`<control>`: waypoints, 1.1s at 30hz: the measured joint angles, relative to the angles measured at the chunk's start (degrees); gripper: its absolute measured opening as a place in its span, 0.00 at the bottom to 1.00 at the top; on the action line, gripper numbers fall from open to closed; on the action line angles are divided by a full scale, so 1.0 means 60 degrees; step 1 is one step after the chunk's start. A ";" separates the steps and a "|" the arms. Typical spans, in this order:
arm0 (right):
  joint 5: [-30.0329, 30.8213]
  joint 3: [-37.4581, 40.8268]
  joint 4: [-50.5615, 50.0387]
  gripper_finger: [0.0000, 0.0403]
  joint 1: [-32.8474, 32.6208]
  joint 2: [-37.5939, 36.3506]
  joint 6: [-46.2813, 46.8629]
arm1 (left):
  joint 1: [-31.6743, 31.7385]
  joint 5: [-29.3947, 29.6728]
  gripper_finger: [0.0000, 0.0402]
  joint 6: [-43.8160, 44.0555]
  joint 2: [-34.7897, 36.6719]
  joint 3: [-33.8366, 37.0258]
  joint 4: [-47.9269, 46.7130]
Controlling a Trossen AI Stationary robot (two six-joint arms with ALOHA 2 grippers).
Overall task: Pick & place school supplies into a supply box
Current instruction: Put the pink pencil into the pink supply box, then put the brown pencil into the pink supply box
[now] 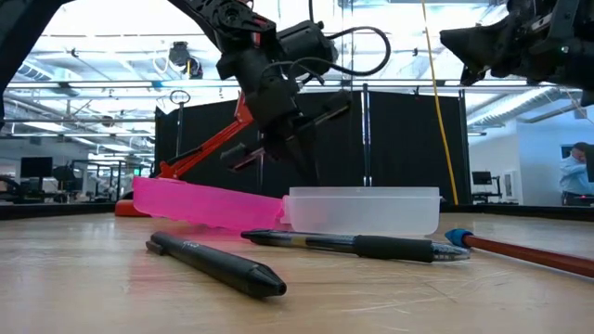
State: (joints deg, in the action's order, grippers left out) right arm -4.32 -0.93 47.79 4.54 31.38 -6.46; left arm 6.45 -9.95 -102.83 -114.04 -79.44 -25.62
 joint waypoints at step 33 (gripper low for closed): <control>-0.0033 -0.0004 0.0285 0.00 -0.0004 0.0022 0.0557 | 0.0769 -0.1525 0.01 1.1332 0.9458 0.7848 0.5210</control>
State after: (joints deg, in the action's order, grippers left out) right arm -4.51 -0.95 49.49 4.51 31.51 -3.12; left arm 11.07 -19.10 -34.84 -57.29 -32.35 5.64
